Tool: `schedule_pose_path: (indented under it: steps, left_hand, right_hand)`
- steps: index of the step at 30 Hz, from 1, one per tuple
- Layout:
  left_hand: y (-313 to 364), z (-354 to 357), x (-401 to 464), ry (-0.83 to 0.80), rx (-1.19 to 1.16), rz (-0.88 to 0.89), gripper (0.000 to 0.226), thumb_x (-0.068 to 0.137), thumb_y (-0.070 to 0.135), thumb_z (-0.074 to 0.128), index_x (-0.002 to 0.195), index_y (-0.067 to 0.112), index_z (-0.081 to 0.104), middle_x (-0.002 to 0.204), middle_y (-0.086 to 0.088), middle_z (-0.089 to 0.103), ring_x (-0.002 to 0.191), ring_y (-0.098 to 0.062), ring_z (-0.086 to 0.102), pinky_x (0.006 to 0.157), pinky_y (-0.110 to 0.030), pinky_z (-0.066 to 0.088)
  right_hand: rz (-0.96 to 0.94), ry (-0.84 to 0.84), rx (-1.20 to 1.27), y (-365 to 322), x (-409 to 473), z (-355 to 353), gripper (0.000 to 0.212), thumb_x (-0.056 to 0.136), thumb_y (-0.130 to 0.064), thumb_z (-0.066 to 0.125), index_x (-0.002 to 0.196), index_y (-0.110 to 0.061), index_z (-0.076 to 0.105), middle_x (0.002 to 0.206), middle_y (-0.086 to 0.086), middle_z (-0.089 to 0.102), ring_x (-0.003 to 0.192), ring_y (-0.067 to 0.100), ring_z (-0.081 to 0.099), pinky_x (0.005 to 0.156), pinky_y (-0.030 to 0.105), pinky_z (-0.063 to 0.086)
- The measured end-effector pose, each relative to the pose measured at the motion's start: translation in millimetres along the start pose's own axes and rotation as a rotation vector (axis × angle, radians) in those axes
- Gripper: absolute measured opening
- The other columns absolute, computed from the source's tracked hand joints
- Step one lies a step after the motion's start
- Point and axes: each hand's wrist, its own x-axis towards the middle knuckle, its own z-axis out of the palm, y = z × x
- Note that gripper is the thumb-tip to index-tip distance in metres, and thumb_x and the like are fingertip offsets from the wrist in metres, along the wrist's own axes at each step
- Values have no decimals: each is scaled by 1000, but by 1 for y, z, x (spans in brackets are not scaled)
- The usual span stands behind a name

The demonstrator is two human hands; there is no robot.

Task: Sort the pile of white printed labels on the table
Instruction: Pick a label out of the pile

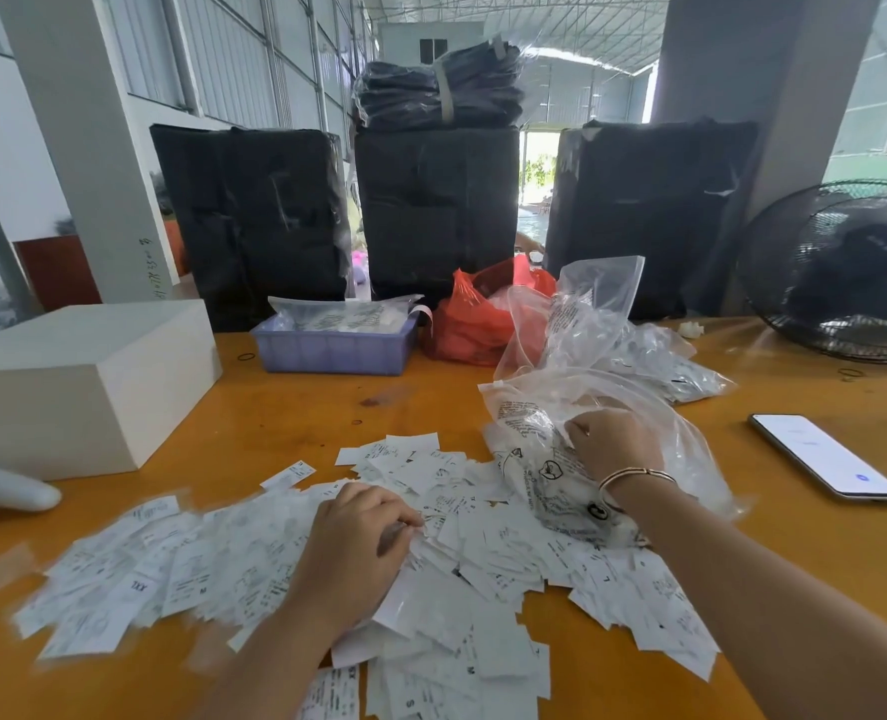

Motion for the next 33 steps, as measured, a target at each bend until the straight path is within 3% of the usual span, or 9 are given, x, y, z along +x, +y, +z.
schedule_pose_path:
  steps: [5, 9, 13, 15, 17, 20, 22, 29, 33]
  left_hand:
    - [2, -1, -1, 17, -10, 0, 11, 89, 25, 65, 94, 32, 72, 96, 22, 62, 101, -1, 46, 86, -22, 28]
    - [2, -3, 0, 13, -11, -2, 10, 89, 26, 65, 94, 31, 72, 97, 21, 62, 102, -3, 47, 86, -23, 29]
    - [5, -4, 1, 47, -52, -37, 14, 91, 21, 62, 97, 30, 70, 99, 23, 59, 106, -4, 48, 91, -26, 32]
    - [8, -6, 3, 108, -122, -61, 16, 93, 22, 60, 105, 28, 68, 105, 21, 57, 109, -6, 49, 95, -29, 36]
    - [10, -10, 4, 182, -215, -84, 24, 93, 30, 56, 116, 27, 61, 113, 18, 56, 112, -5, 49, 99, -28, 37]
    - [13, -18, 4, 206, -394, -153, 41, 90, 47, 54, 129, 34, 45, 123, 27, 48, 117, 10, 43, 95, -5, 31]
    - [12, -20, 4, 140, -479, -205, 51, 84, 52, 51, 132, 38, 42, 125, 30, 46, 118, 16, 41, 91, -1, 31]
    - [7, -17, 5, 60, -392, -246, 21, 83, 24, 71, 89, 42, 61, 83, 15, 67, 84, 10, 56, 69, -8, 46]
    - [3, -17, 6, 201, -509, -359, 10, 85, 23, 70, 80, 32, 68, 78, 16, 69, 78, 6, 60, 65, -10, 47]
  right_hand:
    - [-48, 149, 73, -5, 1, 1, 24, 91, -25, 48, 79, -13, 66, 80, 2, 63, 74, 21, 54, 72, 33, 43]
    - [0, 155, 119, -15, 2, 1, 21, 90, -26, 52, 80, -13, 65, 72, 1, 64, 67, 20, 56, 56, 28, 38]
    - [-109, 188, 527, -40, -8, -12, 19, 90, -28, 56, 78, -14, 61, 67, -2, 62, 62, 15, 56, 54, 21, 42]
    - [-206, 57, 816, -61, -24, -19, 22, 87, -36, 56, 76, -17, 60, 66, -4, 63, 56, 9, 56, 53, 13, 46]
    - [-245, -197, 1032, -80, -43, -16, 18, 89, -30, 58, 81, -14, 61, 68, 0, 68, 60, 10, 64, 58, 17, 53]
    - [-273, -441, 1067, -97, -68, -1, 10, 91, -17, 59, 82, -16, 61, 69, -2, 71, 61, 10, 67, 54, 17, 50]
    - [-301, -483, 1031, -103, -79, 8, 12, 91, -16, 60, 80, -20, 63, 65, -4, 69, 56, 7, 63, 51, 13, 46]
    - [-271, -429, 1046, -106, -94, 26, 20, 92, -18, 59, 77, -29, 64, 58, -9, 64, 51, -1, 51, 52, 13, 41]
    - [-178, -150, 955, -95, -87, 29, 21, 97, -18, 49, 90, -30, 63, 70, -11, 65, 51, 3, 47, 51, 15, 39]
